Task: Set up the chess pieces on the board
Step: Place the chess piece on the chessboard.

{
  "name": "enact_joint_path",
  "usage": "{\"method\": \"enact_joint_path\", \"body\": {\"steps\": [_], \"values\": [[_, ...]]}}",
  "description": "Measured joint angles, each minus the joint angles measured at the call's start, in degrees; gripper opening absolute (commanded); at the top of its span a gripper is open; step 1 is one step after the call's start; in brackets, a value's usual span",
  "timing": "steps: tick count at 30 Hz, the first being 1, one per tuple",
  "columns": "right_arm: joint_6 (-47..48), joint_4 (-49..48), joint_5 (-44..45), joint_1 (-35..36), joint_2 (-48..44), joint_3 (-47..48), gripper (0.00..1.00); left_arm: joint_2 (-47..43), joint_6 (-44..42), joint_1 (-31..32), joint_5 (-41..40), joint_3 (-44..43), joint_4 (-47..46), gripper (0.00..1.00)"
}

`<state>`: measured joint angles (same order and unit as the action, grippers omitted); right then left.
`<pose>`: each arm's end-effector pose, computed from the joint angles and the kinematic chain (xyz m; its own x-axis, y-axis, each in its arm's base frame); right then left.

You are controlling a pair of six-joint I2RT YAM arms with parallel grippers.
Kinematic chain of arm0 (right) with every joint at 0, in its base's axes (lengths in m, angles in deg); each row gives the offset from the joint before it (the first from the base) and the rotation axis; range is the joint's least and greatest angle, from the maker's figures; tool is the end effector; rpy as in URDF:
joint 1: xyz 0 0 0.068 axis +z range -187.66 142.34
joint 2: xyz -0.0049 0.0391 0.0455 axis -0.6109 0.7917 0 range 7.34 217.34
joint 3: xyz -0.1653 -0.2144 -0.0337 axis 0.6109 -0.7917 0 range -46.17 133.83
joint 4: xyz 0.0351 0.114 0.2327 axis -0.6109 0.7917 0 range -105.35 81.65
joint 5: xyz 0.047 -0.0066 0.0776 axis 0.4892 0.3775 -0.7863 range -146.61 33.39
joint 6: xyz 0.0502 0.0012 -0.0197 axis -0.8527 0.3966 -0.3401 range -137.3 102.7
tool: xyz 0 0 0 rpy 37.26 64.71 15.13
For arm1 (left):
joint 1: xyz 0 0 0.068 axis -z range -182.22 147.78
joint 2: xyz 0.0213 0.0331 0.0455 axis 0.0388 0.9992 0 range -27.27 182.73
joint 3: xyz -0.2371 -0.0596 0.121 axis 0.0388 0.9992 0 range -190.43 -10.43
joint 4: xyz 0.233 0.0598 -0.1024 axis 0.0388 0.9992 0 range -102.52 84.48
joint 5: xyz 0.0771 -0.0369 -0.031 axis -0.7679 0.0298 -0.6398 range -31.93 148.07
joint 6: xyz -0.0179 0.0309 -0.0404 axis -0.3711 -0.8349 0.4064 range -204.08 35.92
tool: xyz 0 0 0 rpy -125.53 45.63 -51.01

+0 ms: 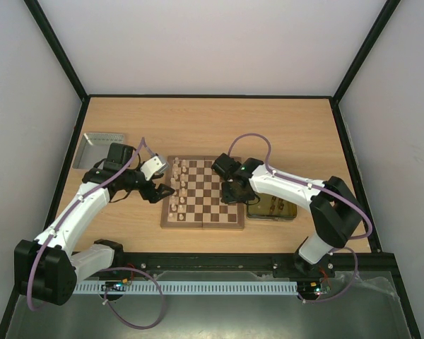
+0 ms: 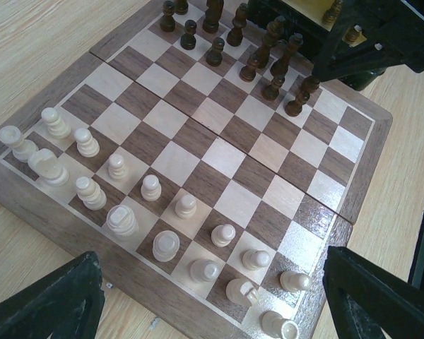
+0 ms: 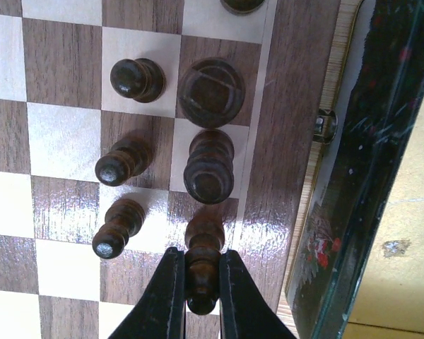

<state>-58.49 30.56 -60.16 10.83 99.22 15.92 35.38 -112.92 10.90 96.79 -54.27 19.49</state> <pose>0.1960 0.2249 0.2016 -0.9822 -0.1180 -0.1463 -0.1471 0.9670 0.2079 0.2036 -0.0703 0.2468 -0.3901 0.4774 -0.7873 0.8565 0.5020 -0.1199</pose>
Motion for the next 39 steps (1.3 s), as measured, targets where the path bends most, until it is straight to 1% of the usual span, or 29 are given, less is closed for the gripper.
{"method": "enact_joint_path", "body": {"steps": [15, 26, 28, 39], "values": [[-0.02, -0.07, -0.35, 0.31, 0.61, -0.02, 0.16, 0.0, 0.0, 0.0, -0.02, 0.0, 0.0, 0.85], [-0.02, -0.15, -0.57, 0.31, 0.61, -0.02, 0.2, 0.0, 0.0, 0.0, -0.02, 0.0, -0.02, 0.85], [-0.02, -0.15, -0.63, 0.31, 0.61, -0.02, 0.22, 0.0, 0.0, 0.0, -0.02, 0.0, -0.02, 0.85], [-0.39, -0.17, -0.48, 0.31, 0.35, 0.0, 0.23, 0.0, 0.0, 0.0, -0.02, 0.0, -0.02, 0.85]]}}
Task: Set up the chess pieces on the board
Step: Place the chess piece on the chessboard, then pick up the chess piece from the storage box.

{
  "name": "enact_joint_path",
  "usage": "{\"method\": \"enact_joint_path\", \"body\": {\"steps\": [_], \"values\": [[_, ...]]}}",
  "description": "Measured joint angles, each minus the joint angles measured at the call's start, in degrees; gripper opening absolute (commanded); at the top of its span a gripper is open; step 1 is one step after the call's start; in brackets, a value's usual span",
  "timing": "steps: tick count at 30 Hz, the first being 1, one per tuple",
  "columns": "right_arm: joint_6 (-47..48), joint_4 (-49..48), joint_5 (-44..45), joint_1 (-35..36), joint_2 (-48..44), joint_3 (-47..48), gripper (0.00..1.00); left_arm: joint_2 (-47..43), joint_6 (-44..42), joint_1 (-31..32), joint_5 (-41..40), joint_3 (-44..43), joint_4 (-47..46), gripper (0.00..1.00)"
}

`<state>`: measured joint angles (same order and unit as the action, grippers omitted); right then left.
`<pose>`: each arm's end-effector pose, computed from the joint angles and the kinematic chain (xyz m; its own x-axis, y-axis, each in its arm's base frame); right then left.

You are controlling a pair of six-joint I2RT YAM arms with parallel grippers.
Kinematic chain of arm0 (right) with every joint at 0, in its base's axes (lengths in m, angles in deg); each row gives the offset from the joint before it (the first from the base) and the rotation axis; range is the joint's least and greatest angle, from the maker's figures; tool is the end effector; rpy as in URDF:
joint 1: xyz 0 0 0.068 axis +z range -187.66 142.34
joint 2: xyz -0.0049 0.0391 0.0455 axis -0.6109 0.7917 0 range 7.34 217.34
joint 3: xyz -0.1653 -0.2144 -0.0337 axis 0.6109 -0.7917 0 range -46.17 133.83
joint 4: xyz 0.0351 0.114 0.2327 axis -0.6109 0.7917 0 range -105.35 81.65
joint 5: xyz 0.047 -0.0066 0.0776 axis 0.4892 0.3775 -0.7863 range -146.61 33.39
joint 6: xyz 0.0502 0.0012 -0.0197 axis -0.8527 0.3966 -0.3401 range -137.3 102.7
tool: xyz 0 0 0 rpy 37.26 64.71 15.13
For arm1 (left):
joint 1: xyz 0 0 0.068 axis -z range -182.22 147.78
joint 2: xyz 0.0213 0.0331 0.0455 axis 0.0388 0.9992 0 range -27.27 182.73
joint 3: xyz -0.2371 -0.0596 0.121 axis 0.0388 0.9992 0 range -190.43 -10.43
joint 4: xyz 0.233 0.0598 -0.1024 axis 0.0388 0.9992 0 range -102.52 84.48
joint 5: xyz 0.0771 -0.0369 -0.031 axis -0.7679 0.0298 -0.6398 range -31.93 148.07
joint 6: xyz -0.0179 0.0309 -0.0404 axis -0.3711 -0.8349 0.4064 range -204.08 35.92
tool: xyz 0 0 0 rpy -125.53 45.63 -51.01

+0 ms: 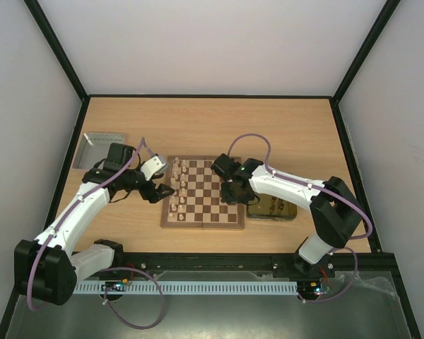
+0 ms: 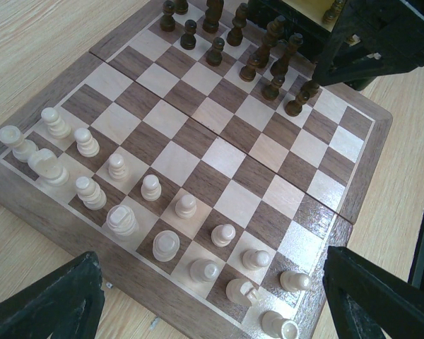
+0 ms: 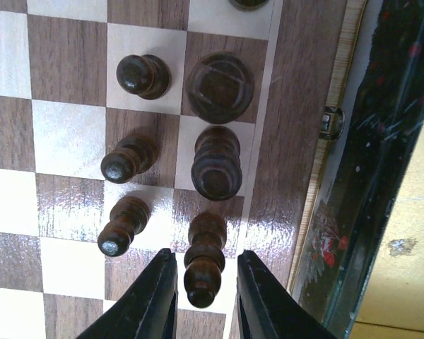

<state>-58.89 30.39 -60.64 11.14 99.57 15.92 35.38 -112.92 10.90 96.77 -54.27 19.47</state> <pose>0.1951 0.2268 0.2000 -0.9835 -0.1182 -0.1371 -0.1458 0.9661 0.2130 0.2037 -0.0703 0.2468 -0.3898 0.4775 -0.7874 0.8564 0.5022 -0.1195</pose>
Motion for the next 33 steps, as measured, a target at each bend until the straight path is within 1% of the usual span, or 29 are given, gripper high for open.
{"method": "enact_joint_path", "body": {"steps": [5, 8, 12, 13, 16, 19, 23, 25, 29, 33], "values": [[-0.33, 0.02, 1.27, 0.0, -1.99, 0.0, 0.23, 0.0, 0.0, 0.0, 0.0, 0.02, 0.0, 0.85], [-0.61, 0.02, 1.64, 0.0, -4.07, 0.0, 0.27, 0.0, 0.0, 0.0, 0.0, 0.2, 0.0, 0.85], [-1.29, 0.09, 2.36, 0.0, -6.49, 0.02, 0.27, 0.0, -0.02, 0.0, 0.0, 0.42, -0.02, 0.85], [-1.42, 0.26, 2.95, -0.02, -6.91, 0.07, 0.29, 0.0, -0.02, 0.0, -0.02, 0.44, 0.0, 0.85], [-2.23, 1.11, 4.9, -1.18, -8.44, 0.11, 0.29, -0.04, -0.02, 0.0, -0.04, 0.46, -0.02, 0.85], [-2.45, 1.84, 6.38, -5.03, -11.15, -0.28, 0.29, -0.09, -0.02, 0.0, -0.09, 0.48, 0.0, 0.85], [-1.97, 2.36, 8.24, -12.83, -16.0, -3.8, 0.29, -0.11, -0.02, 0.0, -0.15, 0.52, -0.02, 0.85], [-1.4, 2.6, 8.5, -16.2, -16.41, -5.4, 0.29, -0.11, -0.02, 0.0, -0.15, 0.52, -0.02, 0.85], [0.0, 2.86, 7.98, -18.91, -15.74, -9.22, 0.29, -0.11, -0.02, 0.0, -0.17, 0.52, -0.02, 0.85], [0.92, 2.82, 7.34, -20.37, -14.69, -10.8, 0.29, -0.11, -0.02, 0.0, -0.17, 0.52, -0.02, 0.85]]}}
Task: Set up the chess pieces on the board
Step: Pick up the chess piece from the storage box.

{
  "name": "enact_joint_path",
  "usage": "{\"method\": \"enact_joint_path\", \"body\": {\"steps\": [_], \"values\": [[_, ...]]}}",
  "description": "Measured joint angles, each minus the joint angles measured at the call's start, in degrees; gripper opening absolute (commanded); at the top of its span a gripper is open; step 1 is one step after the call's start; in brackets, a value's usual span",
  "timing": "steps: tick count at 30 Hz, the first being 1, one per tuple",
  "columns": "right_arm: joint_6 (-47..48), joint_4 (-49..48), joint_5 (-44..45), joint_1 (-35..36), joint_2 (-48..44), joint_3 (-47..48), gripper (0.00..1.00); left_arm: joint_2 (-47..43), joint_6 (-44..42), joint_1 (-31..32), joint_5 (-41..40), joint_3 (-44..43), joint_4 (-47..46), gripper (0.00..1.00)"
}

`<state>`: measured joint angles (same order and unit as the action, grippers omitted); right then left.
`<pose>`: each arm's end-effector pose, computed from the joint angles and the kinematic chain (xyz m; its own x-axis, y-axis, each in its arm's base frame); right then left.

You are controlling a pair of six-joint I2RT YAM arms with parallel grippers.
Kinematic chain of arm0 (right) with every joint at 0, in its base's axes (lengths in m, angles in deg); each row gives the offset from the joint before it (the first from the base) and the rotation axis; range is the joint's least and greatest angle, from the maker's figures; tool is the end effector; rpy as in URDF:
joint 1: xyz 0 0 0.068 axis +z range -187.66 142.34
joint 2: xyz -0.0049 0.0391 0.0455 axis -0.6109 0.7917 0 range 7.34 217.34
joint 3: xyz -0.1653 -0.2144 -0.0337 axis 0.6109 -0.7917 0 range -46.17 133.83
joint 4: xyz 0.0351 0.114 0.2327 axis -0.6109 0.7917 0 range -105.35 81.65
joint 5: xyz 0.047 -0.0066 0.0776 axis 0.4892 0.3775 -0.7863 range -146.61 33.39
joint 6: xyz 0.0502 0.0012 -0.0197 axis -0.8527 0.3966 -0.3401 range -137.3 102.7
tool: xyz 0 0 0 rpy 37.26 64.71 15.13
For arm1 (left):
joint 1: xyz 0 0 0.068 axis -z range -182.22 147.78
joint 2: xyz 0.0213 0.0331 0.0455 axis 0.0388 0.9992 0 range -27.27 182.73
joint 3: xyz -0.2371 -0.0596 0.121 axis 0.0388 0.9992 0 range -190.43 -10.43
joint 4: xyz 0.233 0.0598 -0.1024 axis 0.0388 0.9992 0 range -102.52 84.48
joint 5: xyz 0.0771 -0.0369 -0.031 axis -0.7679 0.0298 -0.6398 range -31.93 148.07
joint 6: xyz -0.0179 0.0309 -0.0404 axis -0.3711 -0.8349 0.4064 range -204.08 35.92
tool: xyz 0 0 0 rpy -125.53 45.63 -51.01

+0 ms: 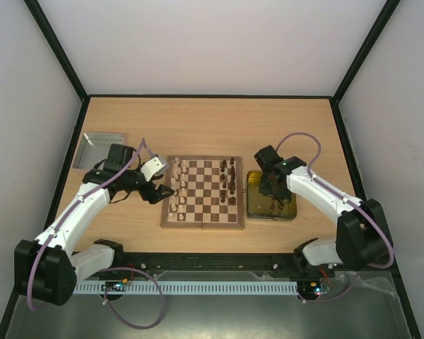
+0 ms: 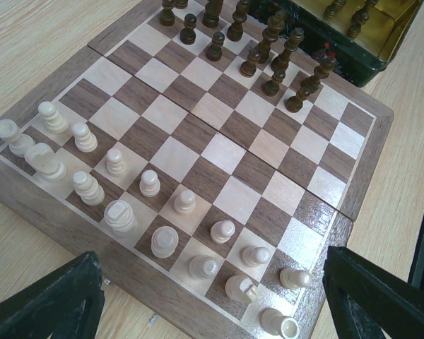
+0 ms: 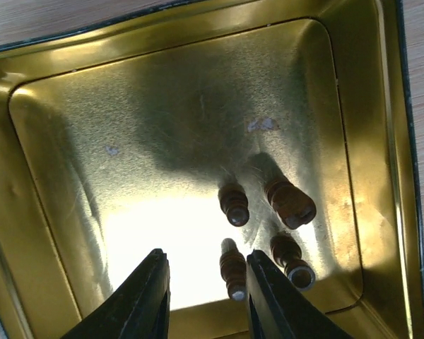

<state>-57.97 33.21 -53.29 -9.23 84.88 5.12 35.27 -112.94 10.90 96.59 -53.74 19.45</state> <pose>0.2103 0.1116 0.2110 -0.9448 0.2284 -0.2351 0.2027 0.9708 0.1284 0.2026 -0.0699 0.2443 -0.3954 0.4800 -0.7831 0.8548 0.5042 -0.1225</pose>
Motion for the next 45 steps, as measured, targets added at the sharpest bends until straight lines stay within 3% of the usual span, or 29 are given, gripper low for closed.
{"method": "enact_joint_path", "body": {"steps": [45], "values": [[1.25, -5.84, -4.96, -7.17, 5.73, -4.07, 0.26, 0.0, -0.02, 0.0, 0.04, 0.0, 0.0, 0.85]]}}
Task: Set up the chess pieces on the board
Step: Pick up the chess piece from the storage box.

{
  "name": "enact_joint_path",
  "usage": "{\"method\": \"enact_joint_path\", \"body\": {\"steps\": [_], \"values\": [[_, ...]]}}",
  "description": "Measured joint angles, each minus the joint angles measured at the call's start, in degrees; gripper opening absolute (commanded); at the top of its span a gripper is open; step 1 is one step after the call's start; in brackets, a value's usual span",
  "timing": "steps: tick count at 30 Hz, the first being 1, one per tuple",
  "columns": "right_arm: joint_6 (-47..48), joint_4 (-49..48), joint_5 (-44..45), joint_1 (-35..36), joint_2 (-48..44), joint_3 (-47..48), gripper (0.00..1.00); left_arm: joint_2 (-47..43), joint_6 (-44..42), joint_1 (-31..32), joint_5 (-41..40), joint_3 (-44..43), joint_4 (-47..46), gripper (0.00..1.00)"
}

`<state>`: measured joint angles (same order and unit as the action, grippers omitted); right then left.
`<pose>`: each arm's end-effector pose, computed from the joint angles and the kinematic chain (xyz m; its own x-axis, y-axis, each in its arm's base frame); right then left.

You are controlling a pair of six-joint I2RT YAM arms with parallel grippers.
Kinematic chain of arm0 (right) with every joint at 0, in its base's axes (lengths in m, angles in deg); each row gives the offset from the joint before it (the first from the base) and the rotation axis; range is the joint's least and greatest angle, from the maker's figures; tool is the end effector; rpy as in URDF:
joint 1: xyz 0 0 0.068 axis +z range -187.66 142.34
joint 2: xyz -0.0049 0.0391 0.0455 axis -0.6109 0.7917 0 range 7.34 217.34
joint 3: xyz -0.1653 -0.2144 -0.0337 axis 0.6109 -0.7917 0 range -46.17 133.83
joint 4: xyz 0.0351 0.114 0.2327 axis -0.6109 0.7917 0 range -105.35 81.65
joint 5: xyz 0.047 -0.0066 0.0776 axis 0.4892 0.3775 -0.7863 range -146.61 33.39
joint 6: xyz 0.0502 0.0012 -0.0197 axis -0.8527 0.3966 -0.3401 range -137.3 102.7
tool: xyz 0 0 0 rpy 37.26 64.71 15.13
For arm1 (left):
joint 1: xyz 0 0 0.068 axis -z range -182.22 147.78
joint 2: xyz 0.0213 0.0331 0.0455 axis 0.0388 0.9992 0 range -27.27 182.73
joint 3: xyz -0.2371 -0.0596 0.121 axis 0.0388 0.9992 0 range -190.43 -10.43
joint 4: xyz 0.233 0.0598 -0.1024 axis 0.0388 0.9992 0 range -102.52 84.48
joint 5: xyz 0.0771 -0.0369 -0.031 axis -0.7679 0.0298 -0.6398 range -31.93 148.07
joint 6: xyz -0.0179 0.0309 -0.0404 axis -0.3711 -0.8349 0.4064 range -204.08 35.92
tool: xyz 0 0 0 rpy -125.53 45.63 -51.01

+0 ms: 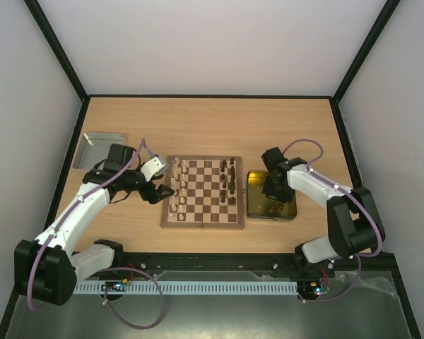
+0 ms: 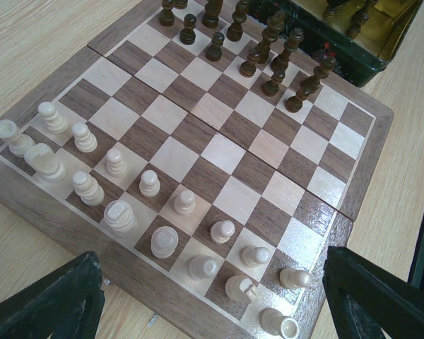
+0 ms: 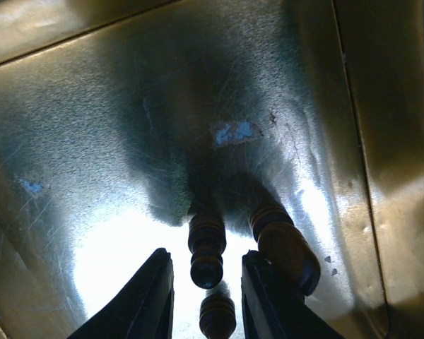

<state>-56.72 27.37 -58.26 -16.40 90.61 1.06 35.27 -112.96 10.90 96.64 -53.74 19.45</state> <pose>0.2269 0.0895 0.1725 -0.9396 0.3155 -0.1325 0.2964 0.9439 0.1456 0.2026 -0.0700 0.2443 -0.3950 0.4799 -0.7834 0.8552 0.5035 -0.1227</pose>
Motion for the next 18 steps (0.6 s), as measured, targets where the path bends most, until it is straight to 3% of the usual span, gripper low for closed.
{"method": "enact_joint_path", "body": {"steps": [6, 13, 18], "values": [[-0.02, -1.03, -0.52, -0.48, 0.35, -0.63, 0.2, 0.0, 0.0, 0.0, 0.0, 0.0, 0.0, 0.85], [-0.15, -1.9, -0.61, -0.63, 1.11, -0.81, 0.03, 0.0, -0.02, 0.0, 0.0, 0.0, 0.0, 0.85], [-0.26, -1.84, -0.48, -0.63, 1.14, -0.68, 0.02, 0.0, -0.02, 0.0, 0.0, 0.0, 0.0, 0.85]]}}
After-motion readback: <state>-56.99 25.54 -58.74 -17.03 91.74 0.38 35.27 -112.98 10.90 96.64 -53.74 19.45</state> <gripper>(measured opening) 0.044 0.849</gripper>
